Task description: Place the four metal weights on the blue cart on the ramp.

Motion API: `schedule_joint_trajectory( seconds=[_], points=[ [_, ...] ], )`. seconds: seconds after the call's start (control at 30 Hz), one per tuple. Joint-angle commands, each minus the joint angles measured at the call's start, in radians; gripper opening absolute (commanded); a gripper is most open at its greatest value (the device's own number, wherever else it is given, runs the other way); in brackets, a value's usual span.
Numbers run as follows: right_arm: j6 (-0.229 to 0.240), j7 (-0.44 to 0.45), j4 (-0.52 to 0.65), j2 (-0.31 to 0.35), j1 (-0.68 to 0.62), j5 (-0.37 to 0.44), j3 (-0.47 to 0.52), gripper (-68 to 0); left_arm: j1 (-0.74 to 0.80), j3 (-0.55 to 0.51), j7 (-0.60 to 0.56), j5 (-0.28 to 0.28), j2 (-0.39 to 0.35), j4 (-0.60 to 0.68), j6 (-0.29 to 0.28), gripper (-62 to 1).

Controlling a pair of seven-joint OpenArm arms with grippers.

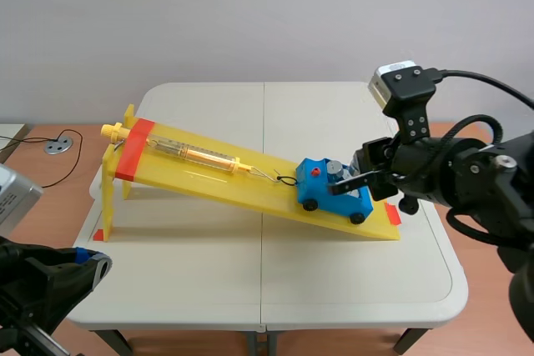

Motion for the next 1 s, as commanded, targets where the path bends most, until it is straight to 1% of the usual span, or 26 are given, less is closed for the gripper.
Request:
schedule_joint_trajectory(
  seconds=[0.0, 0.27, 0.57, 0.6, 0.73, 0.77, 0.8, 0.9, 0.97],
  points=[
    [-0.034, 0.134, 0.061, -0.006, 0.105, 0.016, -0.008, -66.9, -0.020, -0.013, -0.096, -0.077, 0.008, 0.043, -0.018, -58.0],
    [-0.060, 0.150, -0.020, -0.048, 0.151, -0.039, -0.052, -66.9, -0.020, -0.013, -0.096, -0.077, 0.008, 0.043, -0.018, -58.0],
    [-0.067, 0.166, -0.024, -0.048, 0.153, -0.061, -0.060, -66.8, -0.020, -0.013, -0.096, -0.077, 0.008, 0.043, -0.018, -58.0],
    [-0.067, 0.169, -0.024, -0.048, 0.153, -0.061, -0.060, -65.8, -0.020, -0.013, -0.096, -0.077, 0.008, 0.043, -0.018, -58.0],
    [-0.066, 0.176, -0.024, -0.048, 0.153, -0.061, -0.060, -52.5, -0.020, -0.013, -0.096, -0.077, 0.008, 0.043, -0.018, -58.0],
    [-0.066, 0.176, -0.024, -0.048, 0.153, -0.061, -0.060, -50.3, -0.020, -0.013, -0.096, -0.077, 0.008, 0.043, -0.018, -58.0],
    [-0.066, 0.176, -0.023, -0.048, 0.153, -0.061, -0.060, -49.1, -0.020, -0.013, -0.096, -0.077, 0.008, 0.043, -0.018, -58.0],
    [-0.059, 0.167, -0.010, -0.042, 0.150, -0.060, -0.057, -49.0, -0.020, -0.013, -0.096, -0.077, 0.008, 0.043, -0.018, -58.0],
    [-0.055, 0.148, 0.019, -0.033, 0.145, -0.049, -0.048, -49.0, -0.020, -0.013, -0.096, -0.077, 0.008, 0.043, -0.018, -58.0]
  ],
)
